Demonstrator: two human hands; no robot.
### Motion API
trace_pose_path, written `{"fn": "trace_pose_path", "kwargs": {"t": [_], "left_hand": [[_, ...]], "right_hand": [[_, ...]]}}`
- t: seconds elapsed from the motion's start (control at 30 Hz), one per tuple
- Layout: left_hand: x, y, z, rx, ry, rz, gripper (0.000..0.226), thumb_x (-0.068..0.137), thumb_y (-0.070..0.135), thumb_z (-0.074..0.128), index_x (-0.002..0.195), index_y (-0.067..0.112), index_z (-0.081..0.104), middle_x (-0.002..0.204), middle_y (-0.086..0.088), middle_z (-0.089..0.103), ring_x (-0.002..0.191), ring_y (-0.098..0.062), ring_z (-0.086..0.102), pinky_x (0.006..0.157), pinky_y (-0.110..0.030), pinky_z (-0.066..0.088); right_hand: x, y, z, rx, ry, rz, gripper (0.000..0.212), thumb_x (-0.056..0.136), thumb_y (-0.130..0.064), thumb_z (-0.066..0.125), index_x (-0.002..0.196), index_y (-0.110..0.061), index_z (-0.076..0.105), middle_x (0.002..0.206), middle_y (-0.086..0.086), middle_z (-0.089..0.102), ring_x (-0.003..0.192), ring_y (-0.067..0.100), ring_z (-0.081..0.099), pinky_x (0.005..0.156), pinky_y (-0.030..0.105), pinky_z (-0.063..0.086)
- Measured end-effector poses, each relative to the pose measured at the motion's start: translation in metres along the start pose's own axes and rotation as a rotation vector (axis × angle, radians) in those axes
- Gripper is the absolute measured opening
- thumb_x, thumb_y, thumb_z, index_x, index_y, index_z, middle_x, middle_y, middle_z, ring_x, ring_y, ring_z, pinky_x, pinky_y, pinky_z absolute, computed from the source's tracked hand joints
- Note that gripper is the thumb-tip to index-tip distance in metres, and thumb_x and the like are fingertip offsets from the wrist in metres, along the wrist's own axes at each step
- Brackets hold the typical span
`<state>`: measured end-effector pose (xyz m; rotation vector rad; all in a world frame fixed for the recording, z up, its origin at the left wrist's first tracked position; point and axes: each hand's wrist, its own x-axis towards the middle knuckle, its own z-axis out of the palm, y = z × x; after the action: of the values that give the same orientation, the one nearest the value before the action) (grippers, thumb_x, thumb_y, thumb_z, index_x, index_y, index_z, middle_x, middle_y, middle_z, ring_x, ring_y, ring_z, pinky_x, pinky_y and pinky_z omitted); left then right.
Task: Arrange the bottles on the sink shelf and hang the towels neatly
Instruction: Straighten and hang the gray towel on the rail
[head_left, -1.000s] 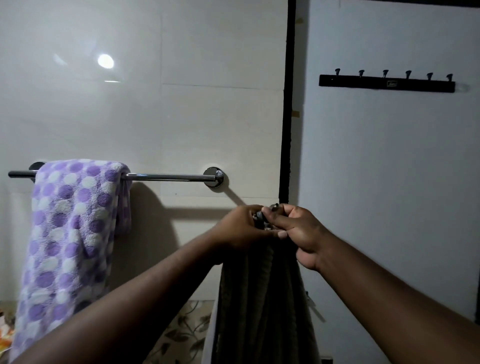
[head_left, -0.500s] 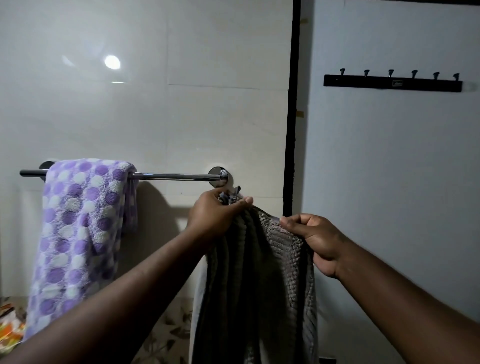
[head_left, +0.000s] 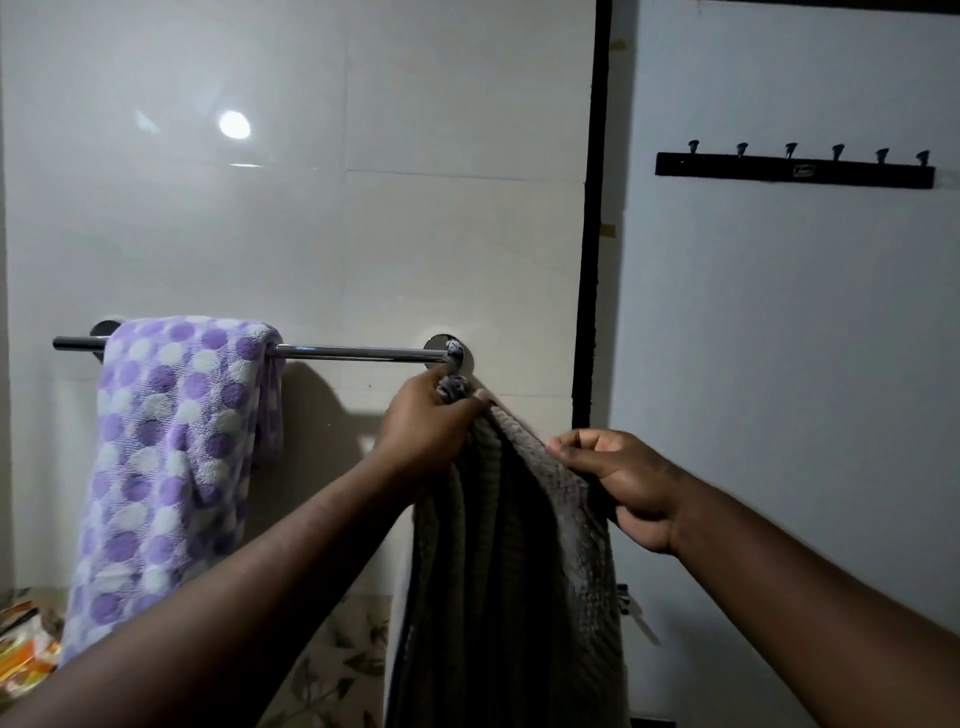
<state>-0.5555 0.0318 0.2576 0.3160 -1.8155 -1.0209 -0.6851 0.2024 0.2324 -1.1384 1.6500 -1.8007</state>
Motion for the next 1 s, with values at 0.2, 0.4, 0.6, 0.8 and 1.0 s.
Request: {"fn": "trace_pose_path", "kwargs": {"t": [0.2, 0.4, 0.6, 0.8, 1.0], "left_hand": [[-0.011, 0.000, -0.001, -0.157, -0.520, -0.043, 0.041, 0.080, 0.029, 0.086, 0.117, 0.022, 0.072, 0.097, 0.001, 0.081, 0.095, -0.011, 0.076, 0.082, -0.022, 0.059], [-0.017, 0.007, 0.014, -0.152, -0.346, -0.013, 0.007, 0.090, 0.012, 0.076, 0.094, 0.006, 0.075, 0.088, -0.007, 0.080, 0.088, -0.019, 0.077, 0.083, -0.036, 0.062], [-0.013, 0.004, -0.003, -0.186, -0.349, -0.077, 0.015, 0.091, 0.021, 0.076, 0.081, 0.011, 0.070, 0.069, 0.002, 0.073, 0.065, -0.011, 0.065, 0.058, -0.019, 0.051], [-0.019, 0.006, 0.013, -0.126, -0.525, -0.085, 0.024, 0.086, 0.025, 0.081, 0.100, 0.007, 0.074, 0.093, -0.011, 0.080, 0.086, -0.019, 0.076, 0.079, -0.032, 0.061], [-0.009, 0.003, -0.009, -0.158, -0.215, -0.081, 0.010, 0.087, 0.009, 0.076, 0.079, 0.012, 0.072, 0.069, 0.000, 0.074, 0.066, -0.013, 0.069, 0.063, -0.024, 0.056]], "right_hand": [[0.003, -0.008, 0.013, 0.013, 0.110, -0.066, 0.021, 0.084, -0.022, 0.078, 0.093, -0.005, 0.070, 0.095, 0.017, 0.074, 0.094, 0.025, 0.069, 0.095, 0.039, 0.055], [0.010, -0.018, 0.025, 0.108, 0.115, -0.079, 0.018, 0.089, -0.024, 0.074, 0.082, -0.013, 0.062, 0.084, 0.012, 0.070, 0.082, 0.025, 0.066, 0.075, 0.037, 0.061], [0.008, -0.011, 0.018, 0.130, 0.150, -0.108, 0.018, 0.086, -0.014, 0.076, 0.081, -0.014, 0.059, 0.085, 0.011, 0.066, 0.084, 0.024, 0.064, 0.080, 0.038, 0.054], [0.015, -0.015, 0.034, 0.135, 0.167, -0.108, 0.023, 0.082, -0.018, 0.080, 0.080, -0.013, 0.058, 0.069, 0.005, 0.071, 0.062, 0.014, 0.069, 0.056, 0.029, 0.058], [0.001, -0.006, 0.009, 0.139, -0.056, 0.035, 0.028, 0.081, -0.034, 0.074, 0.092, -0.012, 0.062, 0.089, 0.013, 0.065, 0.084, 0.024, 0.057, 0.080, 0.037, 0.046]]}}
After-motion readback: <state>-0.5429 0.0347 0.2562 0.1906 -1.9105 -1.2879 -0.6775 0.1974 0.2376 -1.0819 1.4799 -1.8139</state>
